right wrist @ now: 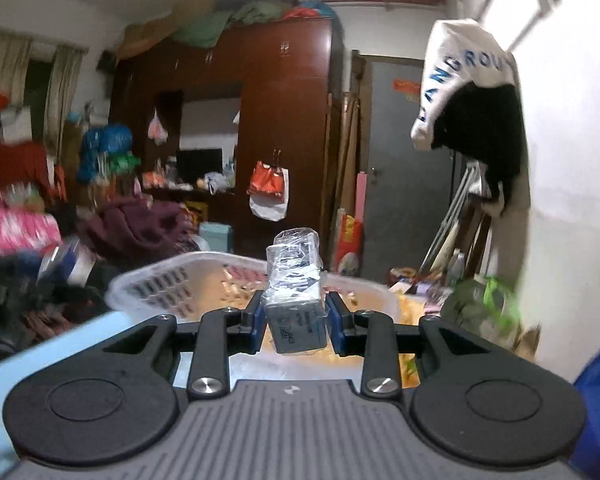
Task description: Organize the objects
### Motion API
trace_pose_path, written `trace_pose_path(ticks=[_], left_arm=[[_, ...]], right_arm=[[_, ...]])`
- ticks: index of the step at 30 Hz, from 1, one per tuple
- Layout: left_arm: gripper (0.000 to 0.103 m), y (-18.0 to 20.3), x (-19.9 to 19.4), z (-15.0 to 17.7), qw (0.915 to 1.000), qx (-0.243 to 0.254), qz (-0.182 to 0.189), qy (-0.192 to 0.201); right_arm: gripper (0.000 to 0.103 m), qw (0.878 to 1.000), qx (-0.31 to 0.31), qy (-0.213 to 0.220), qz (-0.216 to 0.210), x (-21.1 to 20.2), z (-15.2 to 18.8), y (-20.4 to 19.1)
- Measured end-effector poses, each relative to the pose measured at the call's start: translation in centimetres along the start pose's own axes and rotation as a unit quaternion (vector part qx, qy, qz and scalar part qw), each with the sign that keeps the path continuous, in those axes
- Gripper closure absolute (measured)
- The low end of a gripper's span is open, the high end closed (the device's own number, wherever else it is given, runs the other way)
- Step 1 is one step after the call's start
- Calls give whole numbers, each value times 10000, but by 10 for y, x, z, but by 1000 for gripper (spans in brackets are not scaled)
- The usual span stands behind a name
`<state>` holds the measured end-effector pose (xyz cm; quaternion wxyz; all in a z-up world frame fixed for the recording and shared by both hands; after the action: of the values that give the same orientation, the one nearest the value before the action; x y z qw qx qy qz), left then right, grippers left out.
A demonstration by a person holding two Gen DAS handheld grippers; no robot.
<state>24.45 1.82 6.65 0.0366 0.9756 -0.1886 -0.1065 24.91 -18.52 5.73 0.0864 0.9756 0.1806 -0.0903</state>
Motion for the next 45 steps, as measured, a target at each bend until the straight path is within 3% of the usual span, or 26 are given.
trace_pose_path(ticks=[5, 11, 12, 13, 14, 15, 18, 21, 26, 29, 32, 39, 41, 45], left_arm=[[26, -14, 52, -14, 9991, -43, -279, -323], [24, -20, 76, -4, 9969, 19, -425, -660], [22, -22, 77, -3, 9969, -26, -418, -660], [13, -22, 74, -3, 9977, -23, -412, -543], [1, -21, 70, -8, 9982, 35, -453, -393], [0, -19, 62, -11, 9985, 118, -493, -219], [0, -15, 37, -15, 9992, 110, -372, 51], [0, -11, 10, 1, 9993, -60, -161, -336], [0, 1, -67, 68, 9996, 54, -234, -168], [0, 2, -98, 106, 9994, -252, -210, -130], [1, 5, -113, 127, 9982, -586, 1, -147], [1, 33, -114, 145, 9993, 79, 42, -372], [2, 37, -109, 151, 9989, 115, 107, -441], [2, 42, -105, 161, 9986, 241, 41, -467]], right_arm=[[68, 9997, -63, -234, 16, 29, 1, -1], [66, 9992, 158, -339, -103, 37, 5, 8], [58, 9989, 223, -403, -126, 39, 5, 9], [31, 9984, 331, -432, -166, 39, 7, 12], [14, 9982, 418, -398, -149, 38, 6, 14], [0, 9983, 479, -321, -82, 35, 6, 17], [0, 9978, 640, -135, -100, 15, 6, 25], [0, 9952, 941, -271, -44, -11, 15, 35], [0, 9926, 1160, -333, -108, -85, 71, 38], [0, 9898, 1399, -262, 18, -127, 105, 31], [0, 9873, 1525, -248, -375, -154, 125, 7], [2, 9918, 889, -254, -882, -157, 131, -42], [9, 9918, 813, -376, -914, -143, 136, -48], [35, 9934, 622, -389, -886, -133, 142, -61]])
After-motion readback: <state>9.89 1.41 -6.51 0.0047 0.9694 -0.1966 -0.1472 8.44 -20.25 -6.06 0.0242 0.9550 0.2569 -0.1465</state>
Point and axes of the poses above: each gripper's, at about its wrist camera, not at the fingertips, and x roughly the way its jaws point, y to its right, z to its underside, the point moved 5 cm from there along x, roughly the way its jaws point, and after that the axes turned 7 degrees about z, right-handed, at the moved point
